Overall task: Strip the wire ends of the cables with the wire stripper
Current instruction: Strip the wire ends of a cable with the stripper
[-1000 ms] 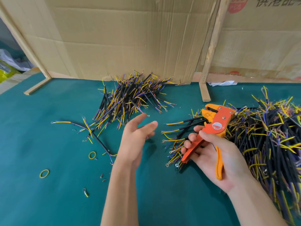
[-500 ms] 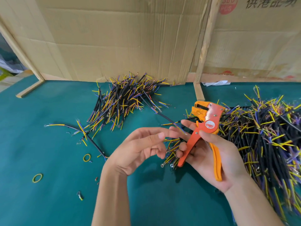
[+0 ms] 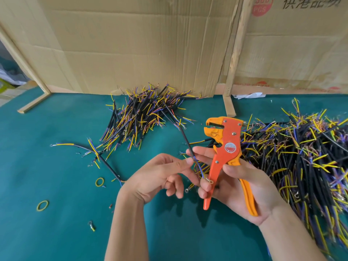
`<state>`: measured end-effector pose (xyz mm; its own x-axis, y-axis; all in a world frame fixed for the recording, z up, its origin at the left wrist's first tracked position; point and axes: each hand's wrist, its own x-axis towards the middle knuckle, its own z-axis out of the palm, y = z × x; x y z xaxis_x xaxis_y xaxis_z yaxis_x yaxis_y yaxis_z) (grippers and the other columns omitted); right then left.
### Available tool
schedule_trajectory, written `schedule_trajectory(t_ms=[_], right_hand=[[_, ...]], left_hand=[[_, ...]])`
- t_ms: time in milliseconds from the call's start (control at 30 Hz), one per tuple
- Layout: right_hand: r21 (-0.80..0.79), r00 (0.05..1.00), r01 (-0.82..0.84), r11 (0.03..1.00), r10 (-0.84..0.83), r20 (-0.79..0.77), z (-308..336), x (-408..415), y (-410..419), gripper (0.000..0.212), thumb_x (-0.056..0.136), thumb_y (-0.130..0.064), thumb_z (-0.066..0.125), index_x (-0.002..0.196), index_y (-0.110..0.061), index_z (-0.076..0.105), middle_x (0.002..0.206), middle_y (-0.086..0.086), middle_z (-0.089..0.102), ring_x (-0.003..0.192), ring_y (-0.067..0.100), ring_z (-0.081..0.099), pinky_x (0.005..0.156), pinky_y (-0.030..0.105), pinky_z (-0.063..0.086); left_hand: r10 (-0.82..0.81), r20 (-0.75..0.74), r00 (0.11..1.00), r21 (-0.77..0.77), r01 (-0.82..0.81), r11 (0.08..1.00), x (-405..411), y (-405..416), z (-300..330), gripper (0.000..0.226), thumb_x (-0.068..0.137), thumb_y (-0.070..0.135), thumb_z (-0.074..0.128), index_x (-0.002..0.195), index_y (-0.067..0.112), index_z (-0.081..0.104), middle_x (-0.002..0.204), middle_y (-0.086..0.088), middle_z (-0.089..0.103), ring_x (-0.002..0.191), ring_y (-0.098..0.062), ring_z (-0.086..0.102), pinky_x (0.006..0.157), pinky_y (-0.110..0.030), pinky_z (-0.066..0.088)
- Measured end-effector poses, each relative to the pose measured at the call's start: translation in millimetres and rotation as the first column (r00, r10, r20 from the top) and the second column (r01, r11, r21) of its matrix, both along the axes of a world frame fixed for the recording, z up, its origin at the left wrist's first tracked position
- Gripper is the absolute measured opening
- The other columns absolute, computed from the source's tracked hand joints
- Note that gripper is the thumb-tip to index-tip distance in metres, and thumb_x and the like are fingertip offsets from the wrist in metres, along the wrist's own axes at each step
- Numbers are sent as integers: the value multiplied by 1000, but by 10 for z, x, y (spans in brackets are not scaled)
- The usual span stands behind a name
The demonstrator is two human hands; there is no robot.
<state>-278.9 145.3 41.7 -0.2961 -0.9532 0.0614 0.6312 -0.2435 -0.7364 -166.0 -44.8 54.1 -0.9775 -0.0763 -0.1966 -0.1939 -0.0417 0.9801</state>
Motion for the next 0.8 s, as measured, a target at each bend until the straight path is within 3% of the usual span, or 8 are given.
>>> schedule_trajectory(t_ms=[133,233,400,533,633,800], right_hand=[[11,998,-56,998,56,-22,-7,29,-7,80,77,-21,86,144,4,50,141,27,51,75,33,59,77,48,50],[23,994,-91,996,92,-59,-5,48,-23,79,77,-20,85,144,4,50,136,30,47,75,34,59,77,49,49],[80,993,-72,994,79,-90,-13,50,-18,76,75,-20,86,141,2,55,140,23,57,77,36,59,75,50,50],[109,992,-61,992,72,-107,-17,19,14,72,79,-24,83,140,0,55,150,22,51,77,34,60,75,48,49],[94,997,-5,996,12,-74,-20,1,12,74,77,-25,84,140,0,55,148,24,52,76,34,60,76,48,50],[26,988,152,988,-152,-1,-17,-37,1,82,72,-25,86,142,1,52,149,20,52,77,33,62,78,48,52]], left_hand=[[251,-25,968,25,-250,968,-58,27,6,52,94,52,57,106,2,66,104,-13,76,68,-27,73,38,-19,37],[448,-142,883,99,-438,894,-140,66,8,37,100,37,51,118,6,60,99,-14,76,60,-25,68,37,-19,40],[625,-255,737,104,-622,776,-206,65,-34,15,101,16,55,102,6,66,81,-4,74,46,-9,48,36,-16,24],[685,-316,656,130,-686,716,-219,33,-55,13,95,13,63,105,12,72,60,0,56,45,-8,35,40,-18,25],[621,-369,691,99,-635,766,-215,31,-59,19,93,13,66,111,18,71,61,-4,52,46,-9,34,43,-17,28],[394,-349,850,-29,-430,902,-244,91,-82,23,95,10,64,115,22,67,59,-3,55,44,-5,35,43,-12,28]])
